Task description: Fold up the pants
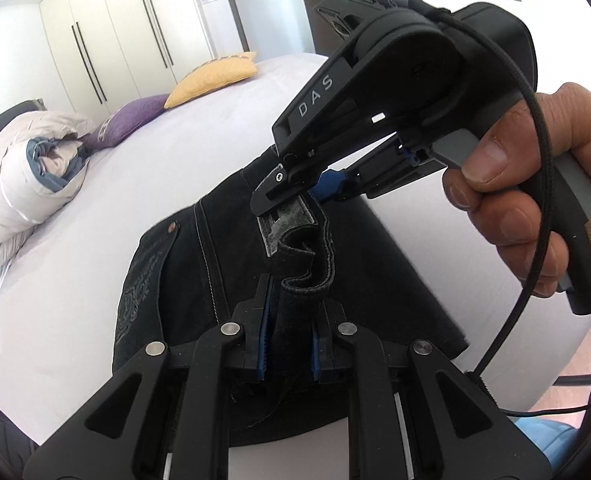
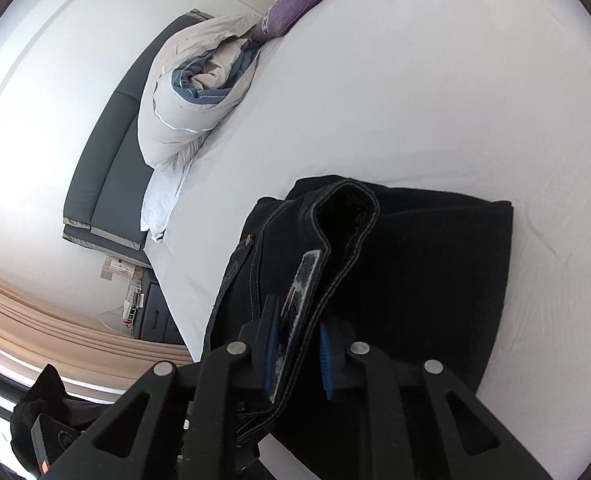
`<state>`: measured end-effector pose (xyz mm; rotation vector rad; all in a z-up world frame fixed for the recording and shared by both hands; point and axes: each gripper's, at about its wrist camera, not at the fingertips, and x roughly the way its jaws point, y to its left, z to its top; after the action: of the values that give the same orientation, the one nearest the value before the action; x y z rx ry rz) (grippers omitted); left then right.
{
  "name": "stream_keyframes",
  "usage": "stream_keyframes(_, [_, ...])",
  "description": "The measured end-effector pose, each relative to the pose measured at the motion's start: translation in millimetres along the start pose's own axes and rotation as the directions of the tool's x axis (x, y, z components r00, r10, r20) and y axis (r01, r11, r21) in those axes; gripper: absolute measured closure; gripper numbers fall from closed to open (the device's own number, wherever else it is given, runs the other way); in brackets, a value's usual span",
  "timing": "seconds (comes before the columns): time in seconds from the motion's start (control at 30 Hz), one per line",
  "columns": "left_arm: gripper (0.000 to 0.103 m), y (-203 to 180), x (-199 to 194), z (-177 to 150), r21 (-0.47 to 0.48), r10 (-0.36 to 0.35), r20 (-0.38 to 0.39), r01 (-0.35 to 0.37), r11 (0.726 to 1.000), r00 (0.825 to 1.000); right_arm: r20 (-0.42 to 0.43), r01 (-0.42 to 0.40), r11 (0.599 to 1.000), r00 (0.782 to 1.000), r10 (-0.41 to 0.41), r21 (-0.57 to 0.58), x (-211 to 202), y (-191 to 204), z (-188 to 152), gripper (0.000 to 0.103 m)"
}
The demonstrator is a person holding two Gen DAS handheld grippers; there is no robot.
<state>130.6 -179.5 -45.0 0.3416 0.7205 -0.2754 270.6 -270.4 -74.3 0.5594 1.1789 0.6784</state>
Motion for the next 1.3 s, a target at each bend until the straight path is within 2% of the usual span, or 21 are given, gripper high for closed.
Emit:
stream_keyframes(0.13, [0.089,-17.3,8.6,8.1,0.030,-0.025,-0.014,0.026,0.999,1.000,0.012,0.011,0.999,1.000,-0.011,0.031,-12.4,-22.7,0.3,0.085])
stream_keyframes(0.37, [0.090,-36.6,43.4,-5.3,0.077,-0.047,-0.077,0.053,0.996,0.996,0.028,0.015,0.994,0.999,-0.018,0.110,-17.1,-59.9,-16.4,0.086])
stream_keyframes(0.57, [0.089,-30.9,49.9,-11.2,0.104,-0.052,-0.072,0.060,0.993,0.996,0.060,-0.006,0.990,0.998,-0.002,0.138,-25.5,-69.5,-26.5,0.086])
stream_keyframes(0.7, [0.089,-34.8,45.3,-24.0,0.125,-0.052,-0.072,0.061,0.990,0.996,0.066,-0.012,0.988,0.998,0.002,0.156,-24.5,-76.9,-32.7,0.086])
stream_keyframes(0.8, [0.086,-30.3,56.0,-34.8,0.115,-0.058,-0.089,0.068,0.991,0.994,0.065,-0.002,0.984,0.998,-0.009,0.177,-17.5,-87.8,-36.5,0.086])
stream_keyframes(0.87, [0.084,-22.2,60.9,-35.3,0.102,-0.058,-0.093,0.067,0.992,0.994,0.070,-0.042,0.979,0.997,0.028,0.198,-16.1,-95.8,-38.1,0.085])
stream_keyframes(0.93, [0.079,-16.4,60.4,-35.2,0.089,-0.074,-0.102,0.083,0.993,0.992,0.059,-0.065,0.974,0.997,0.054,0.216,-20.7,-96.8,-35.9,0.074])
stream_keyframes(0.97, [0.074,-10.3,60.0,-33.9,0.074,-0.088,-0.112,0.096,0.993,0.990,0.057,-0.060,0.974,0.997,0.048,0.219,-25.0,-97.0,-34.6,0.072])
stream_keyframes(1.0, [0.060,-5.0,59.6,-32.1,0.055,-0.102,-0.124,0.110,0.992,0.987,0.066,-0.048,0.975,0.997,0.035,0.216,-31.4,-96.2,-32.7,0.067])
stream_keyframes(1.03, [0.046,2.0,57.7,-29.5,0.029,-0.115,-0.129,0.120,0.992,0.985,0.087,-0.029,0.977,0.996,0.010,0.212,-40.5,-95.6,-30.7,0.057])
stream_keyframes(1.07, [0.020,9.3,50.4,-26.6,-0.001,-0.132,-0.118,0.133,0.991,0.984,0.112,-0.010,0.976,0.994,-0.015,0.219,-50.0,-96.3,-29.0,0.052])
stream_keyframes(1.1, [0.014,20.5,39.1,-27.5,-0.040,-0.152,-0.083,0.149,0.988,0.985,0.137,-0.010,0.974,0.990,-0.022,0.228,-58.9,-96.5,-26.8,0.052])
stream_keyframes(1.2, [0.014,46.6,13.2,-31.1,-0.102,-0.179,-0.033,0.175,0.979,0.983,0.188,-0.109,0.970,0.980,0.069,0.216,-74.8,-87.0,-17.3,0.052])
stream_keyframes(1.3, [0.014,78.8,-4.8,-24.3,-0.157,-0.179,0.008,0.178,0.971,0.984,0.160,-0.214,0.964,0.969,0.190,0.155,-61.9,-61.9,-6.6,0.052])
